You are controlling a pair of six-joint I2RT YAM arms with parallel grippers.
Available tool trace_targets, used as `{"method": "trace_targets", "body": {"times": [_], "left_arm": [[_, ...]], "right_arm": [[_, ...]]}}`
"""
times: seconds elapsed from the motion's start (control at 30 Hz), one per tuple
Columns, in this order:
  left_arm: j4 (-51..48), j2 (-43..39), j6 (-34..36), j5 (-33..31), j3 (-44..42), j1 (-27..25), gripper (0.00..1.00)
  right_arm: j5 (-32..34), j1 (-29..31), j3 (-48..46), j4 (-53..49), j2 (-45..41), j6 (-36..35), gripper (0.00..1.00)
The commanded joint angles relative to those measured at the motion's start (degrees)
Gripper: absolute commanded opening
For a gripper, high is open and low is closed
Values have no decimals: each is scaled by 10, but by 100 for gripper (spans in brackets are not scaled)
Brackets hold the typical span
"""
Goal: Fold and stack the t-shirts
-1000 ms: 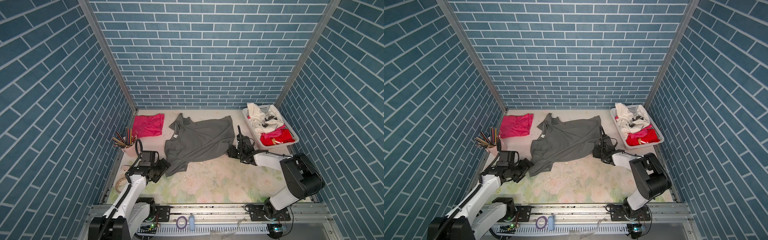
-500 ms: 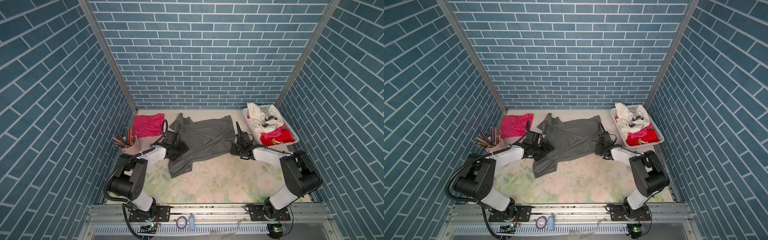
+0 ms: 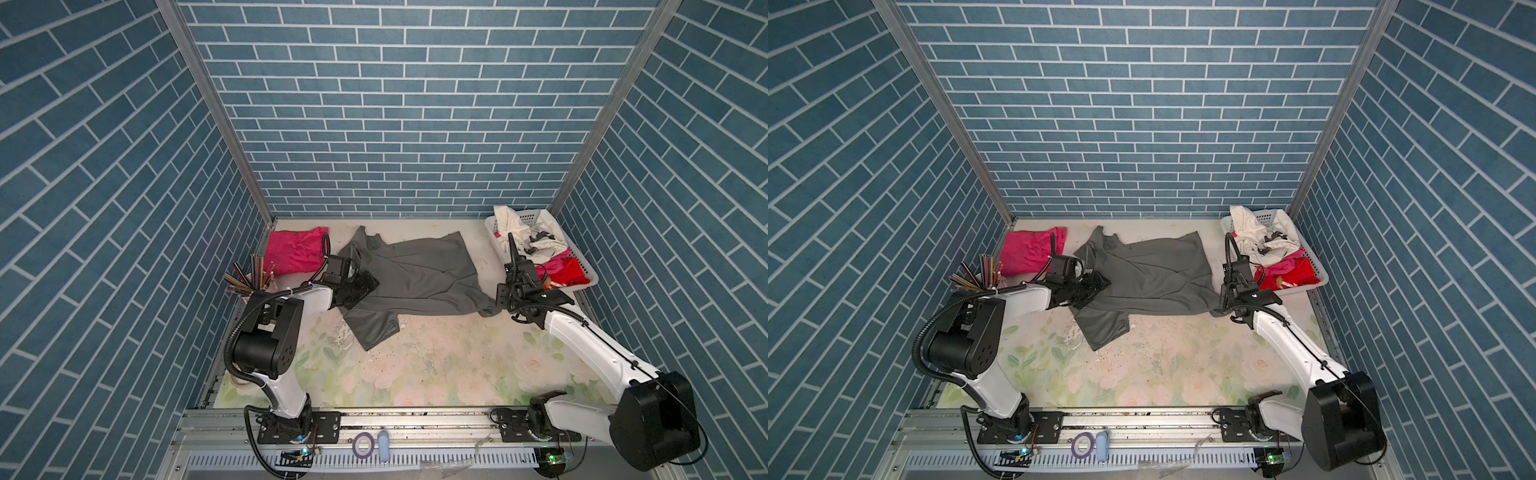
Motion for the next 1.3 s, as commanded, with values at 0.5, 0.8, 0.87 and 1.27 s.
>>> {"method": "trace_targets", "body": {"times": [0.5,0.8,0.87,1.27], "left_arm": [[-81,-36,55,-81,-78,44,88],[-75,-37,57,-79,-101,47,88],[-77,-43,62,-80,-110,58,88],[-84,-81,81,-75,-154,118,88]], "right_arm": [[-313,-26,-188,283,37,284,83],[-377,-33,-229,431,76,401,84],[-374,-34,-235,453,84,418,84],[-381,-29,-258,599,166,521,80]]}}
